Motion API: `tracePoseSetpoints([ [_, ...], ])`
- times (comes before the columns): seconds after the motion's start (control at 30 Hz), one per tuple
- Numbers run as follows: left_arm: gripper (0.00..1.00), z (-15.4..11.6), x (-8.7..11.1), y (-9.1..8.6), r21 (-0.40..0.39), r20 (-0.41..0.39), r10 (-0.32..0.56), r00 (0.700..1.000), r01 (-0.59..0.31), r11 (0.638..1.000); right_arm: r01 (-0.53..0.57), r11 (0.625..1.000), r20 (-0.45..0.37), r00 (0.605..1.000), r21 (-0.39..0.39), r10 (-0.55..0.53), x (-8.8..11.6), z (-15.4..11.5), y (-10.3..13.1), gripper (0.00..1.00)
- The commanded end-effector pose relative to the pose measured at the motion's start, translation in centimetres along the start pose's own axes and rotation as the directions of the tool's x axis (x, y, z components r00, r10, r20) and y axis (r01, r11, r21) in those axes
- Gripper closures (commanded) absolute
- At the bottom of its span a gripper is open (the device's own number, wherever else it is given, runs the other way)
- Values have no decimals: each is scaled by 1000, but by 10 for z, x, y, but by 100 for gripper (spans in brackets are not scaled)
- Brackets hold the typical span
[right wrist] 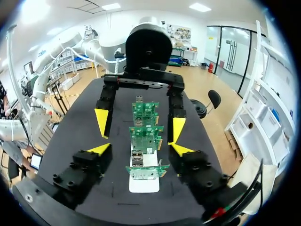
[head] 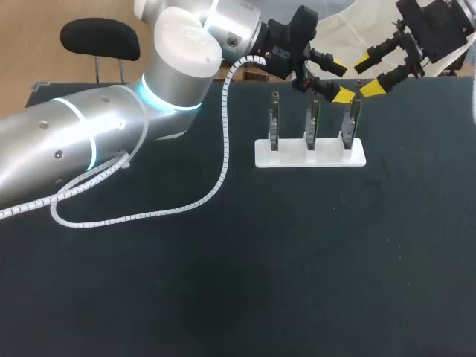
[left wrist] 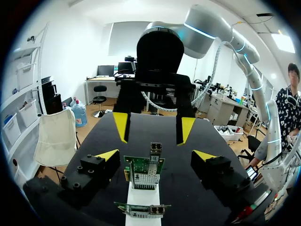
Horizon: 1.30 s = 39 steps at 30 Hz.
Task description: Pick up the optical module with the left hand, and insert it into the network port with the right hand.
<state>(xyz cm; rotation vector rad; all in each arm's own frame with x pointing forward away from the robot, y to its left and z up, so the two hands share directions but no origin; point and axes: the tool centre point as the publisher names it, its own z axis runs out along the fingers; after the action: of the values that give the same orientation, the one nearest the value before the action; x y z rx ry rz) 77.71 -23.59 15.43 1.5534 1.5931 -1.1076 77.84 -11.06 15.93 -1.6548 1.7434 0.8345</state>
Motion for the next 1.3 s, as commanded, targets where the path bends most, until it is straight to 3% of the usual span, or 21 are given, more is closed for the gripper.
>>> tracePoseSetpoints([
  [0.03,0,0,-1,2,4,-4,-1,1000,1,1000,-30,998,80,996,-49,34,1,-13,3,0],
  [0.27,0,0,-1,2,4,-4,-1,1000,1,1000,-62,992,175,981,-108,80,-2,-36,6,0],
  [0.8,0,0,-1,2,4,-4,-1,1000,1,1000,-58,997,162,985,-52,66,-3,-37,7,0],
  [0.83,0,0,-1,2,4,-4,-1,1000,1,1000,-55,998,166,984,-39,61,-3,-37,7,56],
  [0.87,0,0,-1,2,4,-4,-1,1000,1,1000,-56,998,171,983,-34,61,-3,-37,7,100],
  [1.3,0,0,-1,2,4,-4,-1,1000,1,1000,-43,999,153,987,-16,45,-7,-36,8,100],
])
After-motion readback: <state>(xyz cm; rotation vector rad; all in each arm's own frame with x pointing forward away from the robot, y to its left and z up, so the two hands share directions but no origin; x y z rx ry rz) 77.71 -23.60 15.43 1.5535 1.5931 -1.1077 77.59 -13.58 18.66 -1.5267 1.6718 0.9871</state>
